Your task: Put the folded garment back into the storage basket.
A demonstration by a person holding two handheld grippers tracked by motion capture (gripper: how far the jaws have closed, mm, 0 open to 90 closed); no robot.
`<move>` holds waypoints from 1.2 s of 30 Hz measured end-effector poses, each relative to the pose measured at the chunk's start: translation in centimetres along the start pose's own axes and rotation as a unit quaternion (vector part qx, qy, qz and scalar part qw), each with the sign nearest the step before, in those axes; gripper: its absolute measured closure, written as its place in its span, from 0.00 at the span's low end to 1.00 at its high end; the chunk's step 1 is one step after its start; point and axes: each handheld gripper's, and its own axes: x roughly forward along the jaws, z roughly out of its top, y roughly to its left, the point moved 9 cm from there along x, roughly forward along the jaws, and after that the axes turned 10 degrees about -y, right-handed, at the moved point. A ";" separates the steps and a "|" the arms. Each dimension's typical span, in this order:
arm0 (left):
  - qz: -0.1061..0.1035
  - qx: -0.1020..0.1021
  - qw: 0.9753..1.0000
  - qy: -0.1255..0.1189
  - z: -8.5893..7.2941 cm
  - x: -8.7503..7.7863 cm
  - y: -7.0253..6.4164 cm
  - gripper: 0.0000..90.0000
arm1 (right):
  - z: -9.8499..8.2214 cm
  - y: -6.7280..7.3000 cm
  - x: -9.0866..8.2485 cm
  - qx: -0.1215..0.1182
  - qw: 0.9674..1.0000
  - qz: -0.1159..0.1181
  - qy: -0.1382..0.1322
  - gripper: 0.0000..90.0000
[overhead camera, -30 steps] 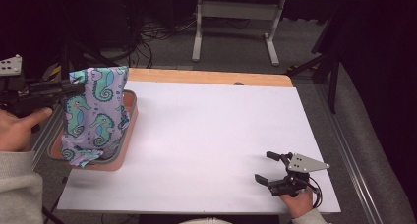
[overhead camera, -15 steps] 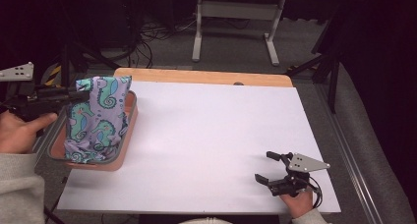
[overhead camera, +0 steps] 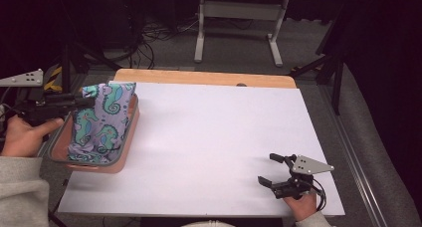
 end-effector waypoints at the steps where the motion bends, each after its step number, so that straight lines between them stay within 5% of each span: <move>1: 0.000 -0.004 1.000 0.002 -0.2 0.1 0.1 0.83 | 0.0 0.0 0.0 0.000 1.000 0.000 0.000 0.10; 18: 0.016 -0.024 0.999 0.021 -2.0 0.8 1.5 0.83 | 0.1 0.0 -0.1 -0.001 1.000 0.001 -0.002 0.10; 36: 0.072 -0.049 0.996 0.034 -3.8 1.7 4.6 0.82 | 0.1 0.0 -0.1 0.000 1.000 0.003 -0.003 0.10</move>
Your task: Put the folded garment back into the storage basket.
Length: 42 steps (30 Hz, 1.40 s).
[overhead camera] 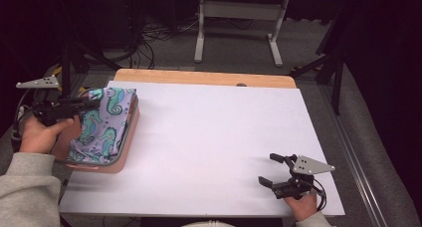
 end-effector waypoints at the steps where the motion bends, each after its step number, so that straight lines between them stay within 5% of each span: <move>1: 0.002 0.001 1.000 0.000 0.0 0.1 0.2 0.82 | 0.0 0.0 0.0 0.000 1.000 0.000 0.000 0.10; 16: 0.044 -0.012 0.998 0.030 -1.2 1.8 2.3 0.81 | 0.0 -0.1 -0.1 0.000 1.000 -0.001 0.000 0.10; 27: 0.077 -0.016 0.995 0.059 -2.2 2.7 3.5 0.80 | 0.0 0.0 -0.1 0.000 1.000 -0.001 0.000 0.10; 38: 0.089 -0.027 0.994 0.057 -2.4 2.7 4.3 0.79 | 0.1 0.0 -0.4 0.000 1.000 -0.003 -0.003 0.10; 42: 0.108 -0.020 0.992 0.056 -2.2 2.5 4.5 0.71 | 0.1 0.0 -0.5 0.000 1.000 -0.005 -0.004 0.10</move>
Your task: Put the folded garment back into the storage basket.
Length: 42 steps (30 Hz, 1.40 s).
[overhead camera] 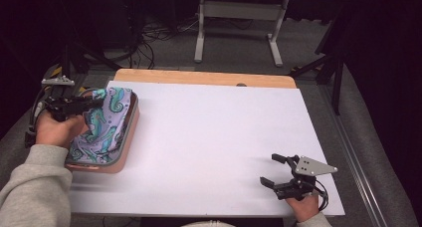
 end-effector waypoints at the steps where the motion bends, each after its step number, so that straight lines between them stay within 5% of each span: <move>1: 0.006 0.005 1.000 -0.003 0.1 -0.1 0.1 0.63 | 0.0 0.0 0.0 0.000 1.000 0.001 0.001 0.10; 4: 0.018 -0.010 1.000 -0.009 0.3 -0.4 0.3 0.55 | 0.0 0.1 0.0 0.000 1.000 0.002 0.001 0.10; 5: 0.027 -0.013 0.999 -0.014 0.4 -0.6 0.4 0.45 | 0.0 0.0 0.0 -0.001 1.000 0.002 0.000 0.10; 11: 0.085 0.005 0.996 -0.030 1.3 -1.9 0.4 0.24 | 0.0 0.1 0.1 0.000 1.000 0.003 0.000 0.10; 14: 0.090 0.012 0.995 -0.042 2.0 -2.6 -0.2 0.22 | 0.0 0.1 0.1 0.001 1.000 0.003 0.000 0.10; 28: 0.019 0.064 0.995 -0.073 4.9 -3.2 -8.6 0.13 | 0.0 0.1 0.2 -0.001 1.000 0.002 0.000 0.10; 38: -0.050 0.094 0.991 -0.082 5.7 -3.7 -14.2 0.05 | 0.2 0.0 0.0 0.000 1.000 0.001 -0.003 0.10; 42: -0.075 0.088 0.989 -0.096 5.9 -3.8 -15.9 0.04 | 0.2 0.0 0.0 -0.001 1.000 0.001 -0.005 0.10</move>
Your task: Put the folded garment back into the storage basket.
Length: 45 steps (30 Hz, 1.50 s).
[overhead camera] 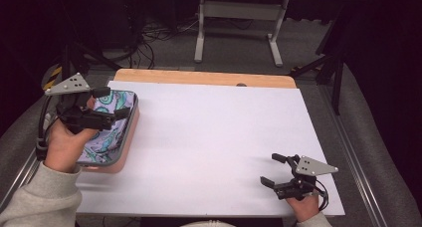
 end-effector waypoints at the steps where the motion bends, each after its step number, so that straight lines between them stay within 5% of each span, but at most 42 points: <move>1: -0.003 0.004 1.000 -0.004 0.1 0.1 -0.3 0.04 | 0.0 0.0 0.0 0.000 1.000 0.000 0.000 0.10; 9: -0.049 0.018 0.999 -0.015 0.1 0.9 -4.3 0.03 | 0.0 0.0 0.0 0.000 1.000 0.000 -0.001 0.10; 16: -0.079 0.046 0.996 -0.016 -1.0 1.9 -6.3 0.03 | 0.2 0.1 -0.1 0.001 1.000 0.001 -0.004 0.10; 22: -0.112 0.042 0.992 -0.030 -2.3 2.6 -8.0 0.03 | 0.2 0.1 -0.2 0.000 1.000 0.003 -0.005 0.10; 34: -0.163 0.040 0.985 -0.045 -5.6 4.7 -10.4 0.03 | 0.2 0.2 -0.2 -0.002 1.000 0.006 -0.008 0.10; 41: -0.177 0.021 0.983 -0.052 -7.7 6.1 -11.4 0.03 | 0.3 0.2 -0.3 -0.004 1.000 0.007 -0.010 0.10; 45: -0.182 0.030 0.982 -0.049 -9.0 6.9 -11.9 0.03 | 0.4 0.2 -0.3 -0.003 1.000 0.008 -0.012 0.10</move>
